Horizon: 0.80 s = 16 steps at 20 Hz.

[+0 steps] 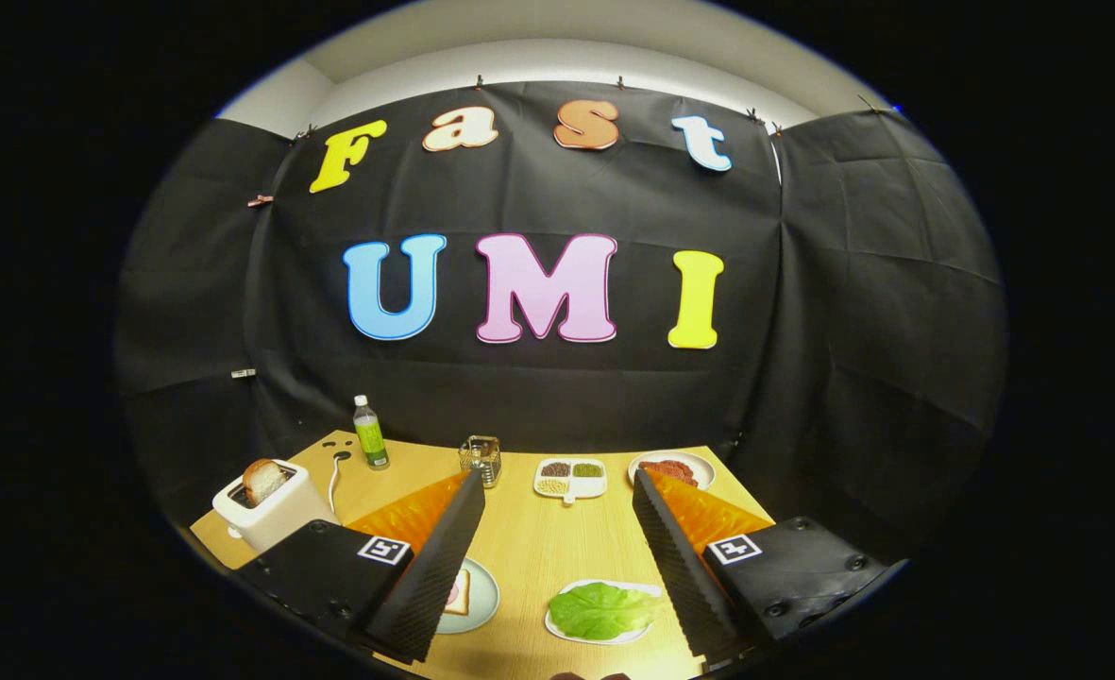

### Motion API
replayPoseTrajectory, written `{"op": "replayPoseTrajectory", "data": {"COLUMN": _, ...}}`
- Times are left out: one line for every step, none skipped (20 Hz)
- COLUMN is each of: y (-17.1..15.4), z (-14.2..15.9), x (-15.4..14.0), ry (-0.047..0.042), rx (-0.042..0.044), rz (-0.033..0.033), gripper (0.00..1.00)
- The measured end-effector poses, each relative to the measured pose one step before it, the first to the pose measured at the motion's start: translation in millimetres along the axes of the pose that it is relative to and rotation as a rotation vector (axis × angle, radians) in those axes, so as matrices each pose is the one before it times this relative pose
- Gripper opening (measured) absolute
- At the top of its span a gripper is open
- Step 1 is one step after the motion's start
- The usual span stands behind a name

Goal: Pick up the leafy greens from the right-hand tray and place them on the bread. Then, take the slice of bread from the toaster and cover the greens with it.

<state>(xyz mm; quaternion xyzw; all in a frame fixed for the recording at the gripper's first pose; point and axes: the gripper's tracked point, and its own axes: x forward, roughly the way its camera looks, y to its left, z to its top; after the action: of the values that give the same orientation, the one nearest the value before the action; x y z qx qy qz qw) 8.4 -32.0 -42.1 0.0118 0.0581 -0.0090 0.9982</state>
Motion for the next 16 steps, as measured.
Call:
{"op": "replayPoseTrajectory", "data": {"y": -3.45, "z": -6.63, "x": 2.9, "ry": 0.0191, "rx": 0.00778, "rz": -0.0031, "gripper": 0.98}}
{"op": "replayPoseTrajectory", "data": {"y": -4.36, "z": -6.5, "x": 3.19, "ry": 0.02076, "rx": 0.00402, "rz": -0.00294, "gripper": 0.98}}
{"op": "replayPoseTrajectory", "data": {"y": -6.09, "z": -8.56, "x": 3.93, "ry": 0.02129, "rx": -0.00049, "rz": -0.00754, "gripper": 0.98}}
{"op": "replayPoseTrajectory", "data": {"y": -3.76, "z": -5.95, "x": 3.49, "ry": 0.01359, "rx": -0.00351, "rz": -0.0021, "gripper": 0.98}}
{"op": "replayPoseTrajectory", "data": {"y": -2.45, "z": -8.7, "x": 3.96, "ry": 0.02395, "rx": -0.00651, "rz": 0.00183, "gripper": 0.98}}
{"op": "replayPoseTrajectory", "data": {"y": -2.02, "z": -10.48, "x": 3.99, "ry": 0.02718, "rx": -0.00999, "rz": 0.00322, "gripper": 0.98}}
{"op": "replayPoseTrajectory", "data": {"y": -2.78, "z": -9.34, "x": 4.35, "ry": 0.02599, "rx": -0.00962, "rz": 0.00192, "gripper": 0.98}}
{"op": "replayPoseTrajectory", "data": {"y": -2.68, "z": -8.52, "x": 4.37, "ry": 0.02335, "rx": -0.00651, "rz": 0.00159, "gripper": 0.98}}
{"op": "replayPoseTrajectory", "data": {"y": -3.7, "z": -9.04, "x": 4.62, "ry": 0.02282, "rx": -0.00302, "rz": -0.00044, "gripper": 0.98}}
{"op": "replayPoseTrajectory", "data": {"y": -0.68, "z": -10.15, "x": 4.86, "ry": 0.02833, "rx": 0.00389, "rz": 0.01494, "gripper": 0.98}}
{"op": "replayPoseTrajectory", "data": {"y": 1.46, "z": -11.61, "x": 6.17, "ry": 0.02963, "rx": 0.00214, "rz": 0.01817, "gripper": 0.98}}
{"op": "replayPoseTrajectory", "data": {"y": -1.89, "z": -12.35, "x": 5.39, "ry": 0.02819, "rx": -0.00279, "rz": 0.0095, "gripper": 0.98}}
{"op": "replayPoseTrajectory", "data": {"y": -4.63, "z": -10.43, "x": 7.66, "ry": 0.0259, "rx": -0.00811, "rz": 0.00286, "gripper": 0.98}}
{"op": "replayPoseTrajectory", "data": {"y": -3.84, "z": -10.48, "x": 6.78, "ry": 0.02185, "rx": -0.01112, "rz": 0.00428, "gripper": 0.98}}
{"op": "replayPoseTrajectory", "data": {"y": -2.27, "z": -7.87, "x": 6.56, "ry": 0.02297, "rx": -0.01149, "rz": 0.00836, "gripper": 0.99}}
{"op": "replayPoseTrajectory", "data": {"y": -2.84, "z": -9.82, "x": 7.31, "ry": 0.02528, "rx": -0.01182, "rz": 0.00564, "gripper": 0.99}}
